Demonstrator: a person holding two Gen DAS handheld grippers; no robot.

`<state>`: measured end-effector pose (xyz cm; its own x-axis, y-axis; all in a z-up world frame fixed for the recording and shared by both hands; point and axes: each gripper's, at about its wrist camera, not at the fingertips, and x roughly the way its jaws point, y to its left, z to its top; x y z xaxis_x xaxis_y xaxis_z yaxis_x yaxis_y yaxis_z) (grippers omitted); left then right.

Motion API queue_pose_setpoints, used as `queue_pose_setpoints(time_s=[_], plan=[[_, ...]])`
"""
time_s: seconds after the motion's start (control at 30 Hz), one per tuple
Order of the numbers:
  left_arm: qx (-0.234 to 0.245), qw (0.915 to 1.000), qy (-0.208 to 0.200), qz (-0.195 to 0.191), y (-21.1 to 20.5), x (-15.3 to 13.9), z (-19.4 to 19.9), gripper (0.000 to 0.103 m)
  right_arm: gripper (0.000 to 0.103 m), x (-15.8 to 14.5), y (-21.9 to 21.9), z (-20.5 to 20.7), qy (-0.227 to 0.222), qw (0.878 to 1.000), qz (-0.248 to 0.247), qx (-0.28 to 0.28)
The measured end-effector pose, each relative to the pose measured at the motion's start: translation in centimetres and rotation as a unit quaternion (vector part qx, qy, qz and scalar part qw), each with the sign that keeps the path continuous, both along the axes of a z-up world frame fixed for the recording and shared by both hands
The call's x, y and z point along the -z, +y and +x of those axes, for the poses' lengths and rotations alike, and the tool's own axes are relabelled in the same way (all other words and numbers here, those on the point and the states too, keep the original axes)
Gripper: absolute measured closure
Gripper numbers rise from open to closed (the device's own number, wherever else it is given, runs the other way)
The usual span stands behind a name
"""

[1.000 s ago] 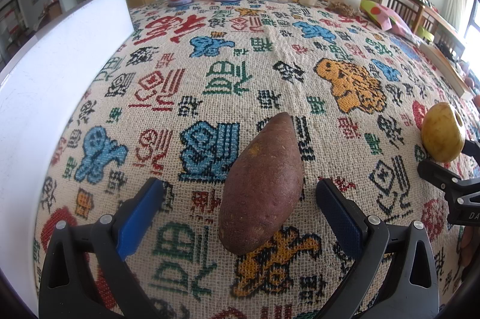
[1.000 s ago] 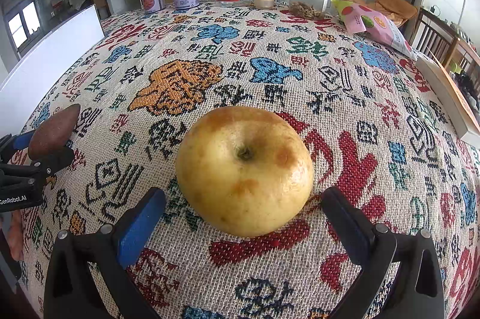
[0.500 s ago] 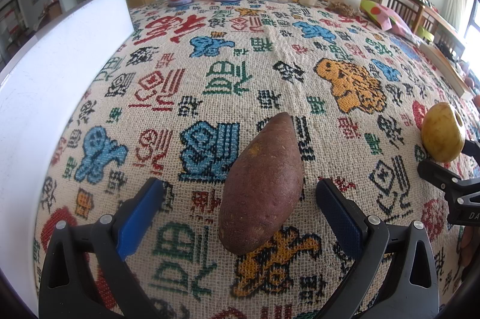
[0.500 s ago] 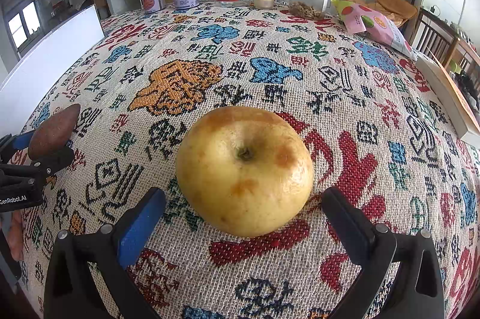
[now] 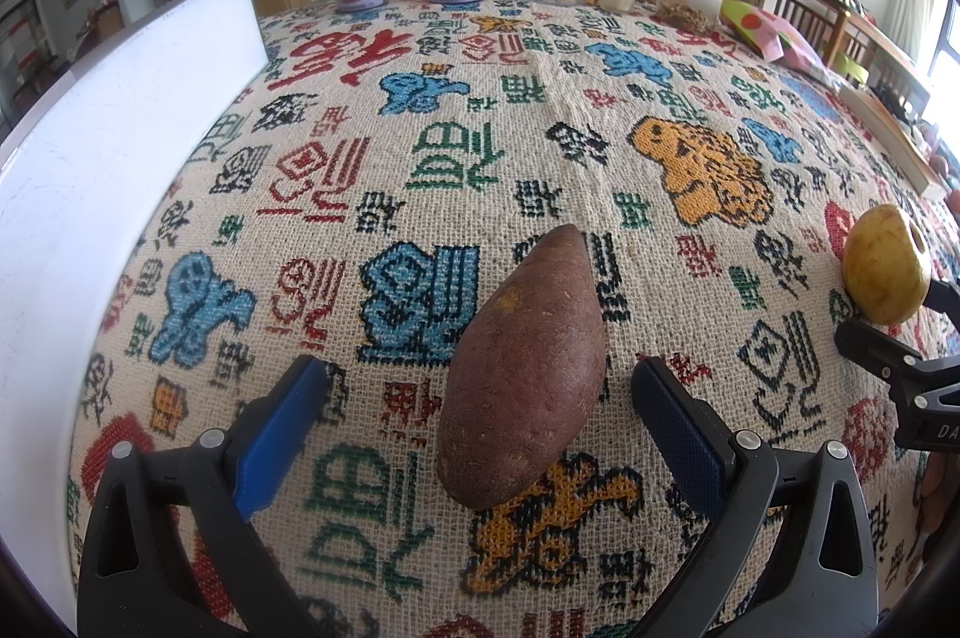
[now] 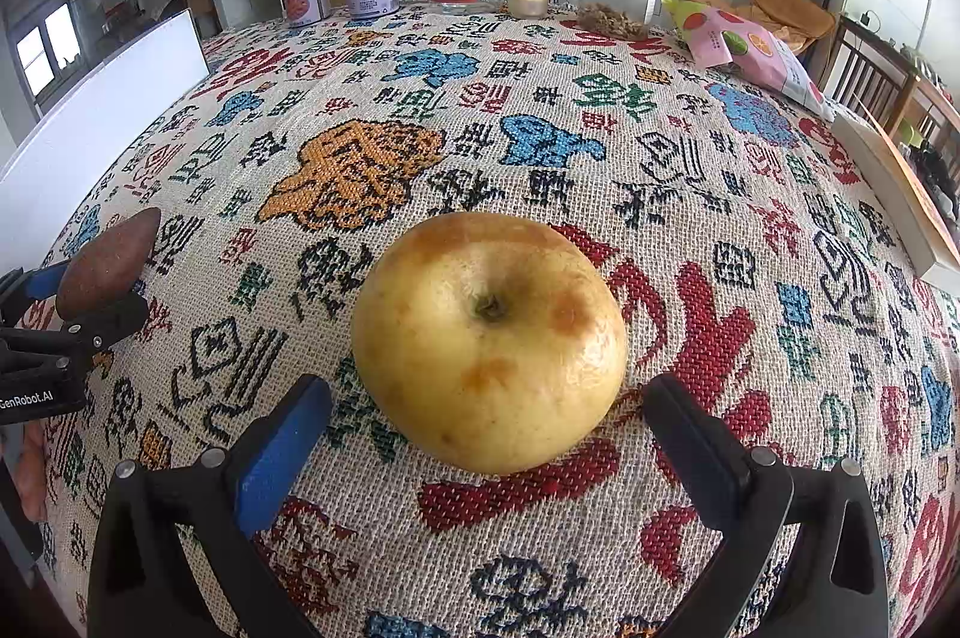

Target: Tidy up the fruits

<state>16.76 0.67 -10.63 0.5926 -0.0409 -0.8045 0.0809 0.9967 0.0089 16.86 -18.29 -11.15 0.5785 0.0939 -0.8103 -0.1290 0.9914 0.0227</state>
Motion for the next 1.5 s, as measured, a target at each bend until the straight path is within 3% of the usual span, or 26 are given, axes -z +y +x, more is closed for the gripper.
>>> queue_pose_setpoints(time_s=[1.13,1.3,1.4,1.5], plan=[[0.000,1.0000,0.000,-0.001,0.1,0.0,0.0,0.001,0.000,0.0,0.0,0.0,0.000,1.000,0.000,0.000],[0.030,0.9994,0.012,-0.008,0.3,-0.1,-0.1,0.001,0.000,0.0,0.0,0.0,0.000,1.000,0.002,0.000],[0.074,0.9969,0.028,-0.004,0.8,-0.4,-0.8,0.002,0.000,-0.3,-0.8,-0.4,-0.003,0.999,0.041,-0.018],[0.076,0.9969,0.017,-0.010,1.3,-1.0,-1.5,0.002,0.000,-0.7,-2.3,-1.1,0.002,0.994,0.104,-0.024]])
